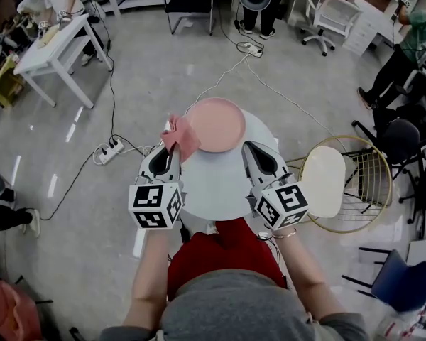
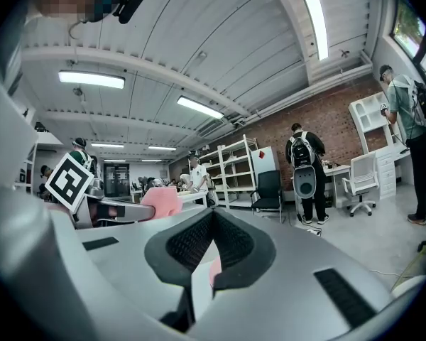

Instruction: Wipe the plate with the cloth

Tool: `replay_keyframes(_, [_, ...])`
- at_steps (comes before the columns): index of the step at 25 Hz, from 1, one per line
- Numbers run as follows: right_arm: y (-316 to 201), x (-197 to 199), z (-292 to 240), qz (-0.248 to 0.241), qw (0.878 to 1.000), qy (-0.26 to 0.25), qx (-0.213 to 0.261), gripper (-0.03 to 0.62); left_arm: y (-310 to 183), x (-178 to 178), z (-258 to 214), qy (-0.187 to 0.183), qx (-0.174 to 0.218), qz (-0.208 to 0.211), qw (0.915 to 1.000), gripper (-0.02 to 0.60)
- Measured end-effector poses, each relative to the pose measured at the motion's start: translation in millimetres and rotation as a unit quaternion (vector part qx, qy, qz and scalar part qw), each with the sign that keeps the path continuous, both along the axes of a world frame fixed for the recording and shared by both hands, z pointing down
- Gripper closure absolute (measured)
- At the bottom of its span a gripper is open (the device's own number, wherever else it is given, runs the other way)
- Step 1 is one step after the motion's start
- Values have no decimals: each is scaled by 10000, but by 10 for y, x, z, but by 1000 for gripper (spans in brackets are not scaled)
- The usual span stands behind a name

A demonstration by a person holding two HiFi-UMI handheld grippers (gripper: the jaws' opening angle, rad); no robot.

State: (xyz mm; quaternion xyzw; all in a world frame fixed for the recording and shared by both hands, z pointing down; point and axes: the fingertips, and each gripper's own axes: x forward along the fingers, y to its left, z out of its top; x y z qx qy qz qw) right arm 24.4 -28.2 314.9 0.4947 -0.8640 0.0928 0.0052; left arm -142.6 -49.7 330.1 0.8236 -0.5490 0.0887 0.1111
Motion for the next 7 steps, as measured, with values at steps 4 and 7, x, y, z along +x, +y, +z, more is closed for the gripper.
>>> replay_keyframes(4, [38, 49, 6, 36, 10000, -8, 29, 566, 52, 37, 1, -2, 22, 30, 10000, 546])
replay_keyframes(7, [73, 80, 39, 54, 10000, -20, 30, 566, 98, 71, 22, -5, 41, 51, 10000, 546])
